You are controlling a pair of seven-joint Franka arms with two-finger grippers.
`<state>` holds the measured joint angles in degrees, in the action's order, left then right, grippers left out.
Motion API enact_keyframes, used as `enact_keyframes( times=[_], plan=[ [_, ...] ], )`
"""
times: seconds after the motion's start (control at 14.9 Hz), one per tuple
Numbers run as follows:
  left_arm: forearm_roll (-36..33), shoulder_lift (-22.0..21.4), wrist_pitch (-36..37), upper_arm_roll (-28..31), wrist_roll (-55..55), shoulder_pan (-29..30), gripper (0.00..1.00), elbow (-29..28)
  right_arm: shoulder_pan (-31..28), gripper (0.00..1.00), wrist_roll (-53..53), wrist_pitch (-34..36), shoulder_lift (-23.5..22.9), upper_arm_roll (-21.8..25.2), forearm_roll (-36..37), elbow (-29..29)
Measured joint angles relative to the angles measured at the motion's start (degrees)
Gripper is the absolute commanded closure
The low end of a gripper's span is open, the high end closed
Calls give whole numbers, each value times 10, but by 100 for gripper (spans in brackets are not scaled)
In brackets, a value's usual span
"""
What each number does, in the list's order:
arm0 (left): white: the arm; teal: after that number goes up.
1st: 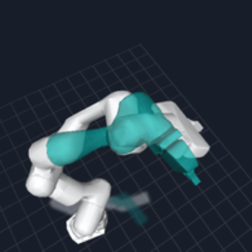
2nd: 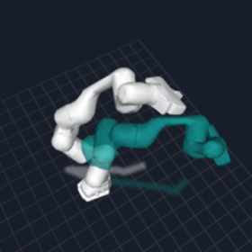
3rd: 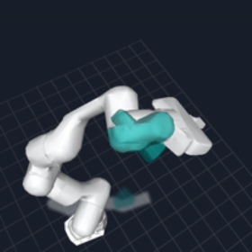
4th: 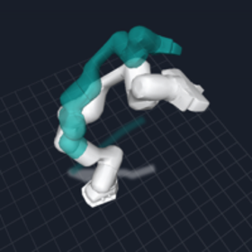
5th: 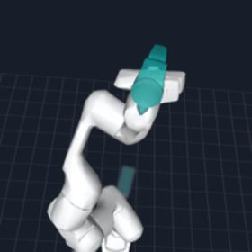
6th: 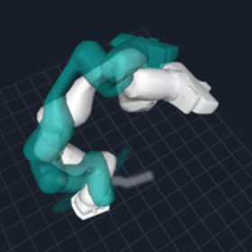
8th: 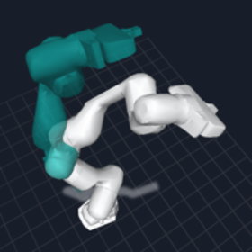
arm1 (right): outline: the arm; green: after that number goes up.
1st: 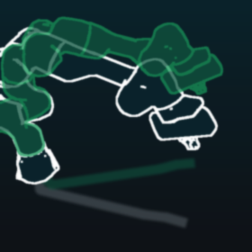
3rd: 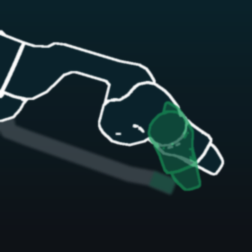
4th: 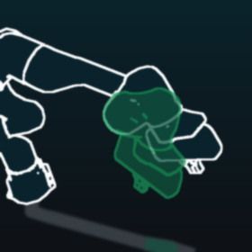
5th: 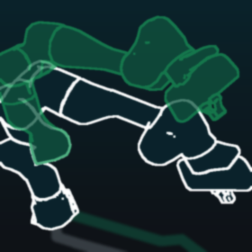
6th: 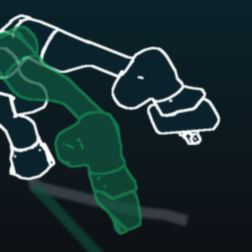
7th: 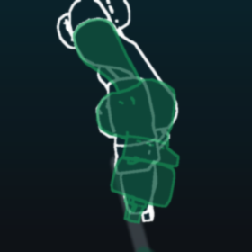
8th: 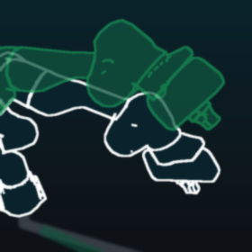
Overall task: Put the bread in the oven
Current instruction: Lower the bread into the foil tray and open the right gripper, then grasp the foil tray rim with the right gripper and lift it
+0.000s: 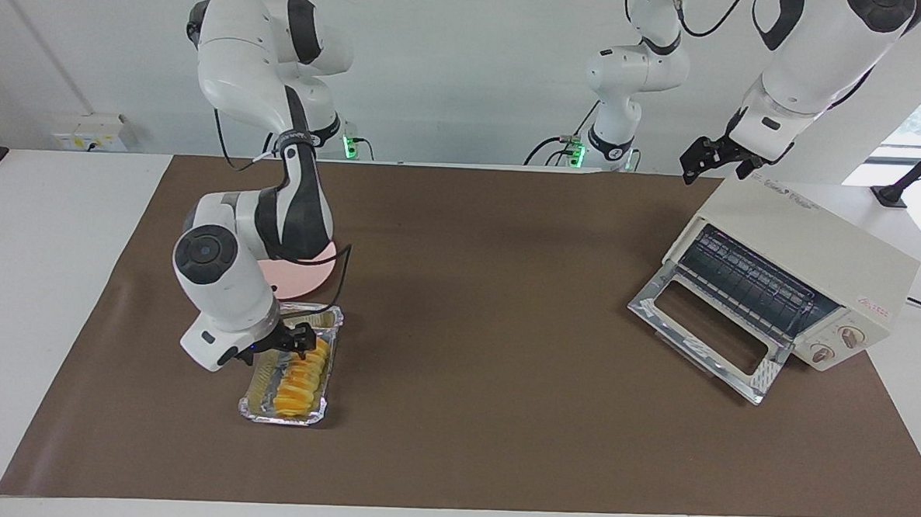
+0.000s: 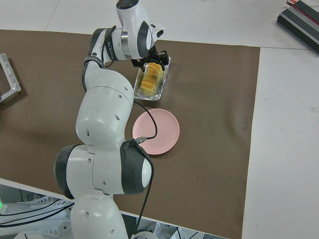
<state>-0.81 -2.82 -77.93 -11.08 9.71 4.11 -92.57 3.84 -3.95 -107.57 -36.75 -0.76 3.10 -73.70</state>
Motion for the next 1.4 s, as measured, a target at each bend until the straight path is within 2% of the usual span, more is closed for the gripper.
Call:
enact_keyframes(
  times=[0.2, 0.4, 0.47, 0.54, 0.6, 0.67, 1.4],
  plan=[
    [0, 0, 0, 0, 0, 0, 0, 0, -26, 0, -34, -8, 0, 0, 0, -19],
    [0, 0, 0, 0, 0, 0, 0, 0, -29, 3, -36, -71, 5, 0, 0, -70],
    [0, 0, 0, 0, 0, 0, 0, 0, -28, 15, -36, -89, 8, 0, 0, -87],
    [0, 0, 0, 0, 0, 0, 0, 0, -28, 34, -36, -99, 11, 0, 0, -100],
    [0, 0, 0, 0, 0, 0, 0, 0, -28, 78, -36, -103, 13, 0, 0, -107],
    [0, 0, 0, 0, 0, 0, 0, 0, -28, 100, -36, -103, 16, 0, 0, -110],
    [0, 0, 0, 0, 0, 0, 0, 0, -27, 100, -36, -102, 26, -2, 0, -118]
  ],
)
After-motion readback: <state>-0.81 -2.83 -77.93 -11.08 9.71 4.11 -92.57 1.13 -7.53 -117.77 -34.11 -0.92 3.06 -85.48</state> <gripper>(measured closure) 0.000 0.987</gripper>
